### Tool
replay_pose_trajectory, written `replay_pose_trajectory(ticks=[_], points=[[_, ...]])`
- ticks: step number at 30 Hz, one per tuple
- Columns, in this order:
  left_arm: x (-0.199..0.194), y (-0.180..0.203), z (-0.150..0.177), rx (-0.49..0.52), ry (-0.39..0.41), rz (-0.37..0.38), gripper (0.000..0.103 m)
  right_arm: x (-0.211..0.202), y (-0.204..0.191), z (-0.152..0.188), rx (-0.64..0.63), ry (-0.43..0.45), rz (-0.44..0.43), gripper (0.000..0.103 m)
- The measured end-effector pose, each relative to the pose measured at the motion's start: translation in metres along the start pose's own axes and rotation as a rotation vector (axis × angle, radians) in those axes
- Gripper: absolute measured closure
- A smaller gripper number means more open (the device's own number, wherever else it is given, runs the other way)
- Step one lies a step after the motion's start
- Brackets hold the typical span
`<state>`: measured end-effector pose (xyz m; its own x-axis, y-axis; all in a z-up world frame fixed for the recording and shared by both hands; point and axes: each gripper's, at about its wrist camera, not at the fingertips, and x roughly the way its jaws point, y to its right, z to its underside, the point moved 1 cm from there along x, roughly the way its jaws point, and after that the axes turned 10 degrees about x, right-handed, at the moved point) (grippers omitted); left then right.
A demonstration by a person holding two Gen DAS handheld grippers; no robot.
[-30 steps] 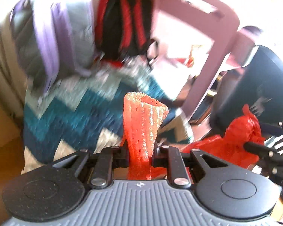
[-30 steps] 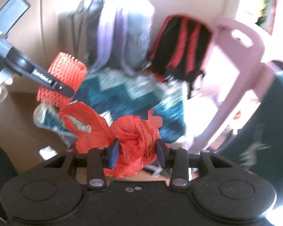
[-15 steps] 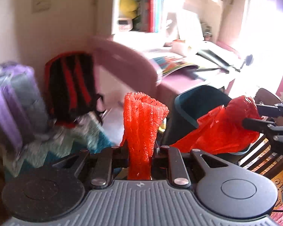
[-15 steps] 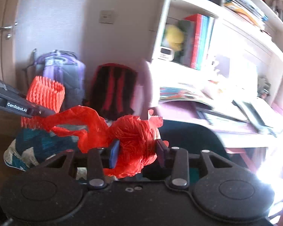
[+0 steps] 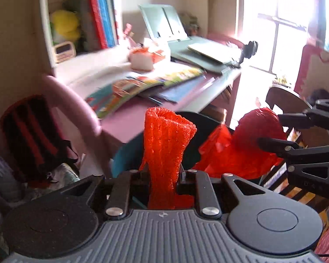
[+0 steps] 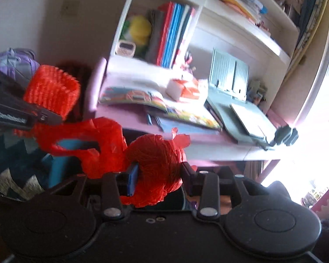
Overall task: Collect trash
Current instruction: 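Lift the foam net and red bag and carry them to the teal bin, then open both tools to drop the net and bag into the bin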
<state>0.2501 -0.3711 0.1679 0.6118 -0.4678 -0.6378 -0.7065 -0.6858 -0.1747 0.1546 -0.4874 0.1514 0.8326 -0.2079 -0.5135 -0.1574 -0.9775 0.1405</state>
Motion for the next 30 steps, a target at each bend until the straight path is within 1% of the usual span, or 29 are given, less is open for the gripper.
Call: replay_pose_trajectory(ticks=[2, 5, 7, 12, 14, 18, 23, 24, 26, 28, 30], points=[[0.018, 0.012, 0.001, 0.027, -0.027, 0.011, 0.084, 0.01, 0.002, 0.004, -0.013, -0.018, -0.002, 0.063], [0.044, 0.019, 0.003, 0.043, -0.076, 0.016, 0.084, 0.022, 0.003, 0.009, -0.028, -0.05, -0.029, 0.063], [0.056, 0.018, 0.004, 0.049, -0.101, 0.007, 0.084, 0.031, 0.0, 0.011, -0.05, -0.069, -0.039, 0.063], [0.083, 0.013, 0.006, 0.051, -0.177, -0.003, 0.084, 0.046, -0.01, 0.02, -0.1, -0.121, -0.103, 0.063], [0.091, 0.015, 0.009, 0.071, -0.2, 0.011, 0.084, 0.053, -0.013, 0.023, -0.104, -0.135, -0.115, 0.062], [0.104, 0.019, 0.014, 0.086, -0.246, 0.015, 0.084, 0.064, -0.015, 0.029, -0.094, -0.157, -0.133, 0.062], [0.112, 0.023, 0.019, 0.097, -0.279, 0.023, 0.084, 0.071, -0.017, 0.034, -0.086, -0.178, -0.16, 0.059], [0.113, 0.024, 0.02, 0.102, -0.285, 0.019, 0.082, 0.073, -0.017, 0.035, -0.083, -0.18, -0.167, 0.058], [0.114, 0.025, 0.022, 0.1, -0.292, 0.016, 0.074, 0.073, -0.018, 0.037, -0.08, -0.183, -0.176, 0.058], [0.113, 0.024, 0.023, 0.095, -0.293, 0.013, 0.057, 0.071, -0.018, 0.038, -0.077, -0.18, -0.18, 0.058], [0.109, 0.025, 0.024, 0.1, -0.276, 0.007, 0.05, 0.069, -0.017, 0.039, -0.07, -0.177, -0.184, 0.056]])
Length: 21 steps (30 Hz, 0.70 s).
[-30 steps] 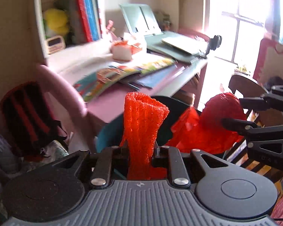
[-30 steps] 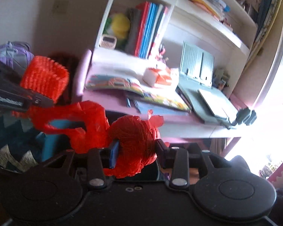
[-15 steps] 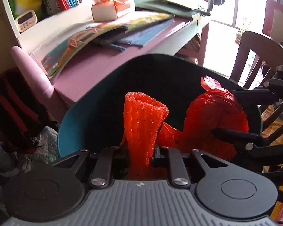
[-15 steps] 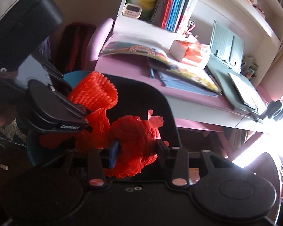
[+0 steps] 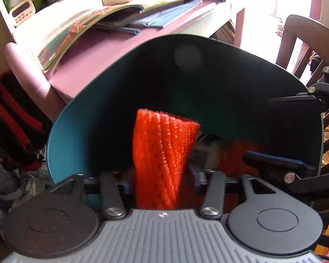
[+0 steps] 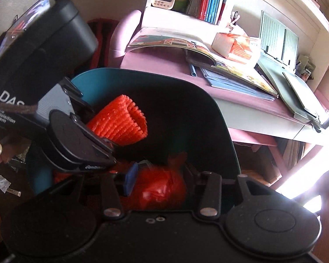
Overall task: Collect trash
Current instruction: 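Open both tools to drop the net and bag into the bin, then move both open tools back down to the tissue and latte packet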
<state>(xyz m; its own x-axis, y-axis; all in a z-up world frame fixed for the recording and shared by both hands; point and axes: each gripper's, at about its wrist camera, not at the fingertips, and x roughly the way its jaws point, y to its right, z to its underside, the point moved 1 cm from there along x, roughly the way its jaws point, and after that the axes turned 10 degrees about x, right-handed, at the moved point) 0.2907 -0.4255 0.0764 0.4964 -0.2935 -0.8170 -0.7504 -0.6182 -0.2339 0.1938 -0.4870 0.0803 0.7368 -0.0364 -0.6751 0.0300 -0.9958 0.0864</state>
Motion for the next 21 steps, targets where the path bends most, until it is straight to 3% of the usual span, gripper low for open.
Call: replay_pose_trajectory(ticks=[3, 6, 14, 21], points=[[-0.01, 0.003, 0.001, 0.003, 0.024, 0.007, 0.049, -0.005, 0.002, 0.001, 0.018, 0.014, 0.0, 0.054], [-0.022, 0.002, 0.001, -0.01, 0.046, 0.001, 0.033, -0.015, 0.004, 0.002, 0.038, 0.03, -0.005, 0.053], [-0.07, -0.004, 0.011, -0.024, 0.129, -0.015, 0.032, -0.055, -0.001, 0.0, 0.064, 0.103, -0.024, 0.047], [-0.113, -0.021, 0.041, -0.052, 0.172, -0.057, 0.029, -0.086, -0.028, -0.002, 0.052, 0.149, -0.083, 0.044]])
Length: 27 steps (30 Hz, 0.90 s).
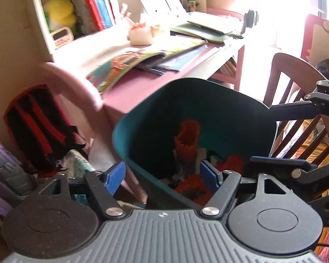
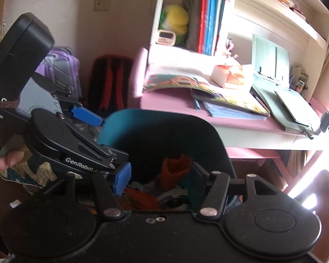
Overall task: Collect trash
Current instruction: 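Move both open tools back down to the tissue and latte packet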
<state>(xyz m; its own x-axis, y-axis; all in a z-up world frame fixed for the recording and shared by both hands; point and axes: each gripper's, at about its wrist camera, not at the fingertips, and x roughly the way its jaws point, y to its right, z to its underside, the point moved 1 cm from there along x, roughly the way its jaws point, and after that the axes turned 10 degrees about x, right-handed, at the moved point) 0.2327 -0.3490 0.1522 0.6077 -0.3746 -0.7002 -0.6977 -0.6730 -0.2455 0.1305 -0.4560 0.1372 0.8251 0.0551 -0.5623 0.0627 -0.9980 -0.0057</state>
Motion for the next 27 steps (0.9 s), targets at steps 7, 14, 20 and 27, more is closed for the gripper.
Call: replay_pose_trajectory(ticks=[7, 14, 20, 27], points=[[-0.044, -0.034, 0.042, -0.068, 0.012, -0.069, 0.024, -0.016, -0.045, -0.005, -0.03, 0.04, -0.077, 0.043], [-0.082, -0.068, 0.1, -0.132, 0.008, -0.139, 0.023, -0.014, -0.096, -0.002, -0.054, 0.052, -0.179, 0.042], [-0.102, -0.098, 0.154, -0.193, -0.019, -0.193, 0.02, -0.001, -0.142, 0.005, -0.081, 0.044, -0.291, 0.042], [-0.11, -0.141, 0.219, -0.29, -0.042, -0.219, 0.019, 0.027, -0.2, 0.015, -0.117, 0.028, -0.415, 0.04]])
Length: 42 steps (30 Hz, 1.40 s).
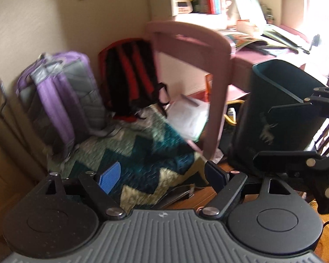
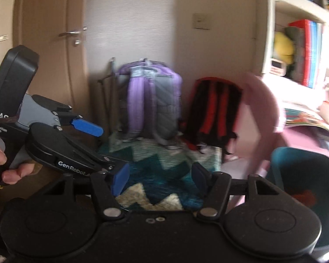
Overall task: Collect trash
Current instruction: 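Move both open tools back down to the tissue and latte packet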
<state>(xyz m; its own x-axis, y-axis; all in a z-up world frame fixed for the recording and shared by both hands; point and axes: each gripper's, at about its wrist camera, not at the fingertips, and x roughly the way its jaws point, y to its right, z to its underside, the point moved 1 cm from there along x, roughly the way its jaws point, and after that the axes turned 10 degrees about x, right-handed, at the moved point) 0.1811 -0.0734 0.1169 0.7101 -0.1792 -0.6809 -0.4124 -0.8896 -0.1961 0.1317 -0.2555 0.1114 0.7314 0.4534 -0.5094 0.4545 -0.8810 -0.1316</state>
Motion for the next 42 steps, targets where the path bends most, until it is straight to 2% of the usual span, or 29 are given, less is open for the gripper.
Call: replay_pose_trajectory(ticks=[5, 8, 10, 16, 23, 28, 34, 42], points=[[0.016, -0.045, 0.038, -0.067, -0.024, -0.011, 0.017, 0.048, -0.032, 0.005, -0.024, -0.028, -0.071, 0.039], [0.031, -0.075, 0.066, -0.087, -0.029, -0.038, 0.008, 0.081, -0.05, 0.008, -0.036, -0.056, -0.104, 0.039], [0.043, -0.094, 0.085, -0.102, -0.038, -0.056, 0.004, 0.108, -0.06, 0.012, -0.033, -0.085, -0.129, 0.039], [0.092, -0.153, 0.16, -0.149, -0.108, -0.089, 0.003, 0.199, -0.093, 0.04, -0.06, -0.206, -0.193, 0.039], [0.168, -0.216, 0.261, -0.205, -0.24, -0.16, 0.003, 0.308, -0.141, 0.108, -0.156, -0.369, -0.231, 0.039], [0.22, -0.252, 0.338, -0.292, -0.367, -0.146, 0.003, 0.38, -0.168, 0.166, -0.237, -0.494, -0.251, 0.039], [0.278, -0.27, 0.413, -0.351, -0.49, -0.108, 0.003, 0.446, -0.185, 0.233, -0.303, -0.634, -0.295, 0.039], [0.349, -0.27, 0.492, -0.356, -0.621, -0.066, 0.003, 0.523, -0.201, 0.315, -0.408, -0.785, -0.327, 0.039]])
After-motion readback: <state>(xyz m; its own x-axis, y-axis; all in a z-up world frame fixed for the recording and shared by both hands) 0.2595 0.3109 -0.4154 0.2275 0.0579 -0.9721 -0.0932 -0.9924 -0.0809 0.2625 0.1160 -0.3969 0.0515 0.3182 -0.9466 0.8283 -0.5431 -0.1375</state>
